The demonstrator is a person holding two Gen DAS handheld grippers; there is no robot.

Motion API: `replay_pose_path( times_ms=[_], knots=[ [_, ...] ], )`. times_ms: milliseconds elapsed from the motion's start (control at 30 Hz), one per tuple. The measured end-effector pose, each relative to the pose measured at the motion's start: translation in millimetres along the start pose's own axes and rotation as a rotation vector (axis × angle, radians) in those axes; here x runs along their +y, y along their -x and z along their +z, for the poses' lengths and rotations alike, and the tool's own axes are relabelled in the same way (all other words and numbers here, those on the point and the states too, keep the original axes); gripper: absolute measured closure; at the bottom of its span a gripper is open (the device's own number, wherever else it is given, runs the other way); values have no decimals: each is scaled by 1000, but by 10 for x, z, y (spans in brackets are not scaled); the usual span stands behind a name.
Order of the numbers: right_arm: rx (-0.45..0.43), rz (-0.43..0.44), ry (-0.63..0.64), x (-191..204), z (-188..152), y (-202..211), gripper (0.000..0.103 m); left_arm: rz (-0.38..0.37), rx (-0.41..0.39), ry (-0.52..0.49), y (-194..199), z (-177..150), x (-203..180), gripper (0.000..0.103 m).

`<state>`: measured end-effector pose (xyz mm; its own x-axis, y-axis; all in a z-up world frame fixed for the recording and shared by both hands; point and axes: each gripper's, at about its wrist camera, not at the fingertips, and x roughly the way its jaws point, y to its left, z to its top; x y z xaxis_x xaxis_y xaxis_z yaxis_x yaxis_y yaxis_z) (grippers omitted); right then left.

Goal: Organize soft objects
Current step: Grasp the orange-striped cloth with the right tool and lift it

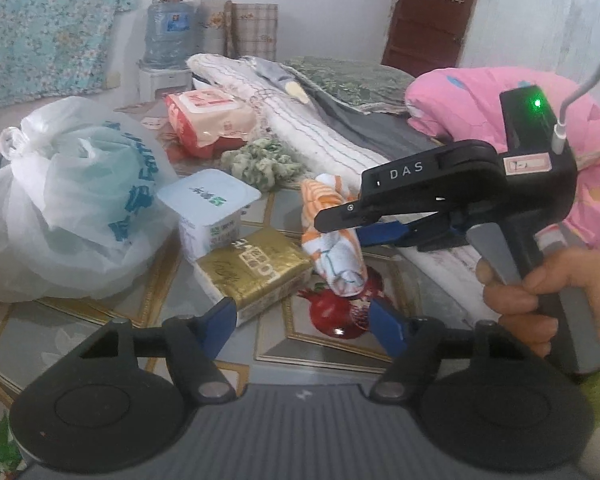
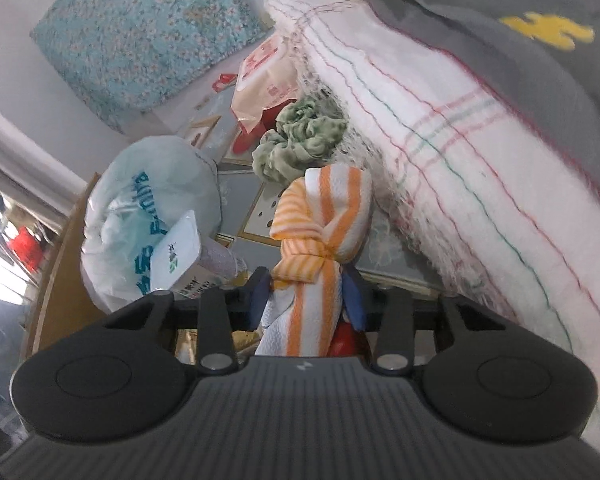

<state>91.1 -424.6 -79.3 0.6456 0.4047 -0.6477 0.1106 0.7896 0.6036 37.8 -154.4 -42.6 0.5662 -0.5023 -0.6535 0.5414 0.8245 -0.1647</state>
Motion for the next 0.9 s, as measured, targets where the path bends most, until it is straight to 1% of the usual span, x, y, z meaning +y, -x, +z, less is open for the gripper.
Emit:
replay_pose_path(
  times_ms=[167,333,367,467,533,567,700,900],
  knots=[
    [25,39,-57,-74,-172,129,65,-65,24,-6,-33,-6,-37,29],
    [79,95,-95,-86,-420,240,64,-97,61,-31,-145,-13,-117,29],
    [86,104,-101,-87,-450,252,63,-103,70,-37,-175,-13,-136,31],
    [106,125,-112,-99,-533,275,62,-108,104,-56,-283,-20,-192,38],
    [101,125,-109,-114,-562,302,60,-103,126,-64,-354,-24,-218,45],
    [92,126,-114,-128,-561,319,56,-97,137,-64,-388,-21,-226,48],
    [45,102,-107,-189,-519,400,49,-102,161,-50,-473,10,-222,48],
    [23,133,-143,-265,-445,344,47,-86,165,-68,-544,63,-272,48]
  ],
)
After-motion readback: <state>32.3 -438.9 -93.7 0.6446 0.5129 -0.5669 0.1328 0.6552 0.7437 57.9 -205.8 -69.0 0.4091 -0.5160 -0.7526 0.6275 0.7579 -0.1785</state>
